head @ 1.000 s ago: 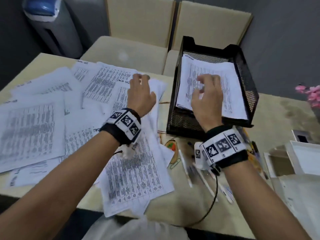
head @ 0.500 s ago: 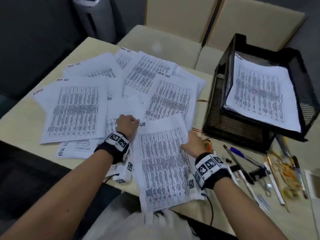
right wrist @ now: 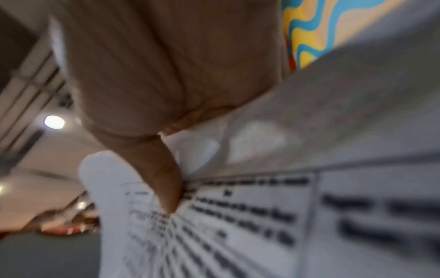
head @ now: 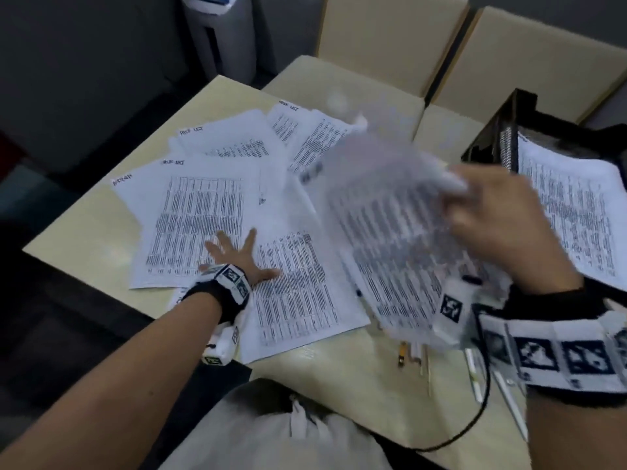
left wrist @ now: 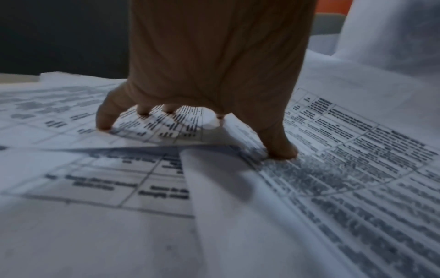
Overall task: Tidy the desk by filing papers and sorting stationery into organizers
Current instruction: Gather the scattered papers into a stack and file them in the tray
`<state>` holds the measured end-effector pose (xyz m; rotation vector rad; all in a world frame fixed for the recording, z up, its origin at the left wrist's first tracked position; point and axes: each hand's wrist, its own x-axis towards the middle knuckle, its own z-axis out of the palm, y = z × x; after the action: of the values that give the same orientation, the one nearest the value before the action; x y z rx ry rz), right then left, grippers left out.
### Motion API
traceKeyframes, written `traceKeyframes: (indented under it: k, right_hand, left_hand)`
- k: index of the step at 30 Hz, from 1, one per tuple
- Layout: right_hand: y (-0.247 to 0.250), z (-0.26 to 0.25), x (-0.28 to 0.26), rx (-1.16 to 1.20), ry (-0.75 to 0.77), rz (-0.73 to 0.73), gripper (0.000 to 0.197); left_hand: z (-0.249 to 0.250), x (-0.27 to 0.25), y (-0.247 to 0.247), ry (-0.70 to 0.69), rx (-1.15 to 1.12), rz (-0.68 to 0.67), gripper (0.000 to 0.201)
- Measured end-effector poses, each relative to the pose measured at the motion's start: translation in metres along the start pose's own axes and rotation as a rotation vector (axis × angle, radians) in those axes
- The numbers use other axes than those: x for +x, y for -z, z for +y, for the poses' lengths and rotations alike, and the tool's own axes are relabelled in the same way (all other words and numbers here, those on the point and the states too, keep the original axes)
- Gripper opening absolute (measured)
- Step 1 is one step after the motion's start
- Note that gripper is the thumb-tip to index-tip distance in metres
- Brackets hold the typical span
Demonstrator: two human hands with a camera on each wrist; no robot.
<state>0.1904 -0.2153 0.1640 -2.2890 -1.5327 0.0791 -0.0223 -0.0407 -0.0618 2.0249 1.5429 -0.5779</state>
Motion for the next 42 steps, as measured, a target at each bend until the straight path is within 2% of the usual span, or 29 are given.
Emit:
traceKeyframes:
  k: [2,4,6,9,12,14,17,18,21,23,26,27,29,30,34,36,38,40,41,42]
  right_hand:
    - [0.015,-0.009,0.008,0.156,-0.023,0.171,0.018]
    - [0.006,-0.009,0.019,0.344,-0.105,0.328,0.009]
    - [-0.025,-0.010,0.030,0.439,-0.220,0.355,0.016]
    - [-0.094,-0.007,0.037,0.519,-0.432,0.164,0.020]
    - [-0.158,0.002,0.029,0.524,-0.681,-0.080,0.025]
    - [-0.194,0.006,0.023,0.560,-0.753,-0.167,0.013]
    - [-0.228,-0.006,0.021,0.444,-0.799,-0.300,0.018]
    - [-0.234,-0.014,0.022,0.405,-0.811,-0.303,0.030]
    - [-0.243,-0.039,0.028,0.461,-0.840,-0.293,0.044]
    - [-0.254,-0.047,0.034,0.492,-0.847,-0.332,0.053]
    - [-0.267,-0.059,0.043,0.528,-0.758,-0.439,0.058]
    - [-0.270,-0.063,0.046,0.544,-0.704,-0.477,0.051]
    - [-0.271,-0.071,0.052,0.548,-0.601,-0.528,0.024]
    - [-0.270,-0.073,0.055,0.534,-0.576,-0.521,0.014]
    - [-0.240,-0.071,0.057,0.482,-0.402,-0.374,0.004]
    - [-0.210,-0.066,0.054,0.560,-0.328,-0.279,0.023]
    - [-0.175,-0.061,0.051,0.697,-0.292,-0.189,0.031]
    - [-0.145,-0.057,0.053,0.826,-0.253,-0.068,0.028]
    - [-0.131,-0.056,0.056,0.876,-0.223,0.005,0.025]
    - [-0.118,-0.057,0.059,0.920,-0.193,0.082,0.024]
  left_hand:
    - [0.003,-0.003,0.000,-0.001,0.036,0.008,0.108]
    - [0.006,-0.008,-0.001,-0.026,0.077,0.064,0.103]
    - [0.003,-0.009,0.006,-0.063,0.043,0.148,0.087]
    - [-0.016,0.002,0.026,-0.056,-0.125,0.250,0.068]
    - [-0.048,0.012,0.039,0.207,-0.361,0.351,0.086]
    - [-0.063,0.015,0.041,0.337,-0.451,0.315,0.095]
    - [-0.061,0.020,0.041,0.312,-0.530,0.253,0.082]
    - [-0.056,0.020,0.041,0.278,-0.586,0.236,0.081]
    - [-0.049,0.026,0.042,0.261,-0.777,0.164,0.099]
    - [-0.050,0.025,0.042,0.314,-0.739,0.133,0.108]
    - [-0.051,0.021,0.046,0.347,-0.440,0.218,0.095]
    - [-0.052,0.017,0.048,0.336,-0.398,0.238,0.091]
    - [-0.055,0.017,0.049,0.295,-0.395,0.233,0.089]
    - [-0.056,0.017,0.049,0.271,-0.398,0.225,0.090]
    - [-0.064,0.018,0.045,0.210,-0.478,0.286,0.092]
    - [-0.065,0.014,0.050,0.188,-0.509,0.269,0.099]
    - [-0.059,0.007,0.067,0.051,-0.663,0.196,0.101]
    - [-0.045,-0.011,0.093,-0.244,-0.915,0.109,0.095]
    - [-0.036,-0.021,0.108,-0.393,-1.003,0.109,0.087]
    - [-0.026,-0.030,0.122,-0.510,-1.092,0.156,0.071]
